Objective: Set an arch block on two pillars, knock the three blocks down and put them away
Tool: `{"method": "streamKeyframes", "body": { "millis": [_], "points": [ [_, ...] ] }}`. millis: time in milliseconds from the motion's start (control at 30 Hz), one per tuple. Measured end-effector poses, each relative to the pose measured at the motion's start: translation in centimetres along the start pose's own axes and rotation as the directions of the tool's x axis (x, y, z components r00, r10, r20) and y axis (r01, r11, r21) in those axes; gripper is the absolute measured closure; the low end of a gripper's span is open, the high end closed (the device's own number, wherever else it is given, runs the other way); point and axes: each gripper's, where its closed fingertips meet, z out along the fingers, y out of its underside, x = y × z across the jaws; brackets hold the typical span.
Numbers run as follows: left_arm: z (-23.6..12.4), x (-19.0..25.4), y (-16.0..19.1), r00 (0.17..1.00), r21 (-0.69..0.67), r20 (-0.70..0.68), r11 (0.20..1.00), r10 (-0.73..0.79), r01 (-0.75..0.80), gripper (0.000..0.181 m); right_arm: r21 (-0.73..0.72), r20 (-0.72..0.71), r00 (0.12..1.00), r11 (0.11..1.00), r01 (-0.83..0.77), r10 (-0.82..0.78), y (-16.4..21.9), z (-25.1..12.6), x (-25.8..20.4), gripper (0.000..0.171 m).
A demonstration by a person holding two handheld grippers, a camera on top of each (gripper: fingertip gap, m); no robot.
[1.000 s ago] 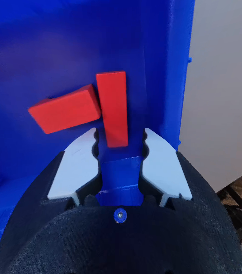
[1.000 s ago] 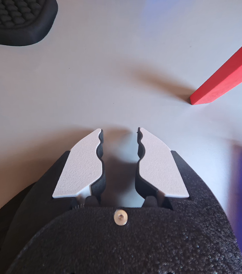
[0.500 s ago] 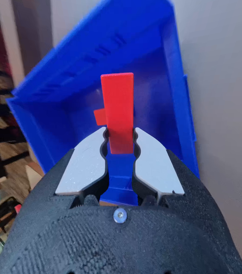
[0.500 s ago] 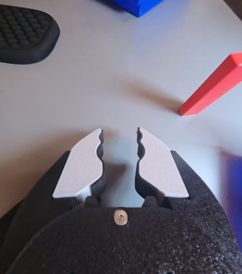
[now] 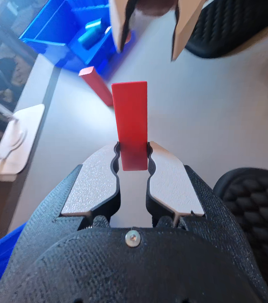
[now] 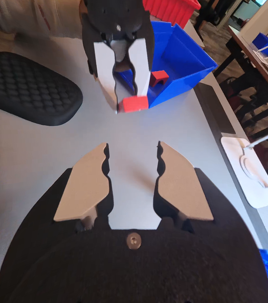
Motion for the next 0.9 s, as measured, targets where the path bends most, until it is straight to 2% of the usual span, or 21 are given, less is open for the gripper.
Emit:
{"method": "streamKeyframes", "body": {
  "millis": [100,233,367,600,700,767,900],
  "points": [
    [2.4,1.7,-1.2,0.996,0.087,-0.088,0.996,-0.027,0.035,0.149,-0.034,0.050,0.999,0.999,0.024,-0.022,-0.8,0.9,-0.4,0.116],
    [3.9,2.9,-1.7,0.984,0.160,-0.153,0.981,-0.088,0.113,0.149,-0.109,0.144,0.989,0.993,0.044,-0.028,-0.8,1.8,-1.2,0.129],
    [3.8,3.1,-1.7,0.976,0.211,-0.168,0.963,-0.136,0.170,0.149,-0.199,0.190,0.981,0.976,0.083,-0.045,0.0,2.7,-1.7,0.131],
    [2.7,3.0,-1.5,0.977,0.244,-0.154,0.953,-0.147,0.182,0.149,-0.195,0.188,0.982,0.979,0.067,-0.029,0.2,2.8,-1.4,0.125],
    [2.6,3.1,-1.5,0.974,0.261,-0.161,0.945,-0.158,0.197,0.149,-0.186,0.189,0.982,0.981,0.063,-0.027,0.3,2.8,-1.5,0.129],
    [2.7,3.2,-1.5,0.972,0.258,-0.171,0.944,-0.164,0.205,0.149,-0.187,0.191,0.981,0.980,0.072,-0.036,0.4,2.8,-1.6,0.138],
    [3.0,3.4,-1.5,0.971,0.256,-0.172,0.945,-0.165,0.206,0.149,-0.205,0.201,0.978,0.974,0.096,-0.055,0.4,2.6,-1.7,0.138]
  ]
}}
